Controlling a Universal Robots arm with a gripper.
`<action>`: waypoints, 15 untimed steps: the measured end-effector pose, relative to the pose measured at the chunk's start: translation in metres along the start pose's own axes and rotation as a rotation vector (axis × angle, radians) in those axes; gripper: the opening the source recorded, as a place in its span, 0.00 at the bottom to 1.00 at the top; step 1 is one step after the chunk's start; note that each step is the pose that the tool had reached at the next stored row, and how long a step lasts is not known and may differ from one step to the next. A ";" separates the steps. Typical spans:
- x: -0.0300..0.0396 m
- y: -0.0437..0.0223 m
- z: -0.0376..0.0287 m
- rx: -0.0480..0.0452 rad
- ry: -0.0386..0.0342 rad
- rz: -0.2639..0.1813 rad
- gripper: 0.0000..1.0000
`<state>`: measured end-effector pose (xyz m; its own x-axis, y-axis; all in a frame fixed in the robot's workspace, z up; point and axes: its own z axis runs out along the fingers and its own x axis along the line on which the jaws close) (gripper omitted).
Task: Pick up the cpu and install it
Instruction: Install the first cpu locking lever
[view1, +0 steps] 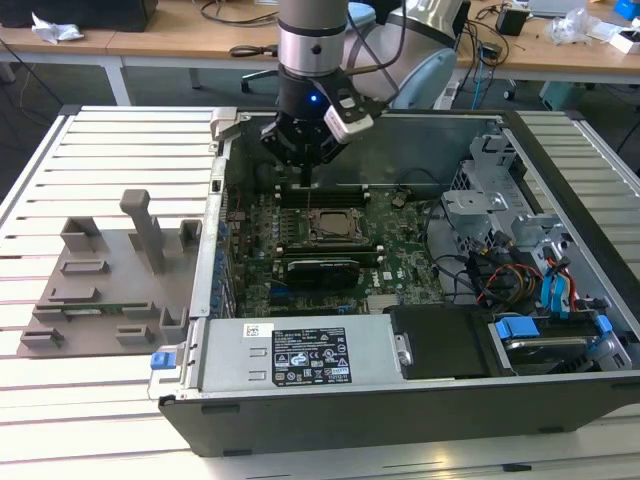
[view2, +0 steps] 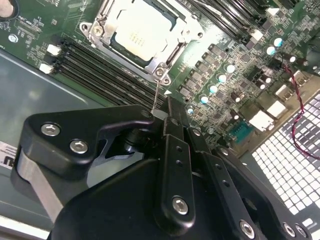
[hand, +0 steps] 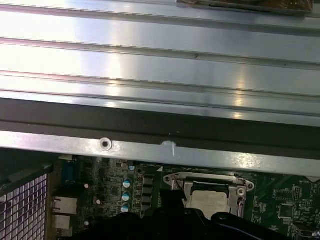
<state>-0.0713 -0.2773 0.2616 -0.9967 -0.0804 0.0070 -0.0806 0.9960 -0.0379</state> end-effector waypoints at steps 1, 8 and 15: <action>-0.0014 -0.0001 0.0001 0.0000 0.0000 0.000 0.11; -0.0084 -0.0007 0.0004 0.0000 0.0002 0.000 0.11; -0.0089 -0.0007 0.0004 0.0000 0.0003 0.000 0.11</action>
<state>-0.0624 -0.2774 0.2611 -0.9967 -0.0804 0.0072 -0.0806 0.9960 -0.0379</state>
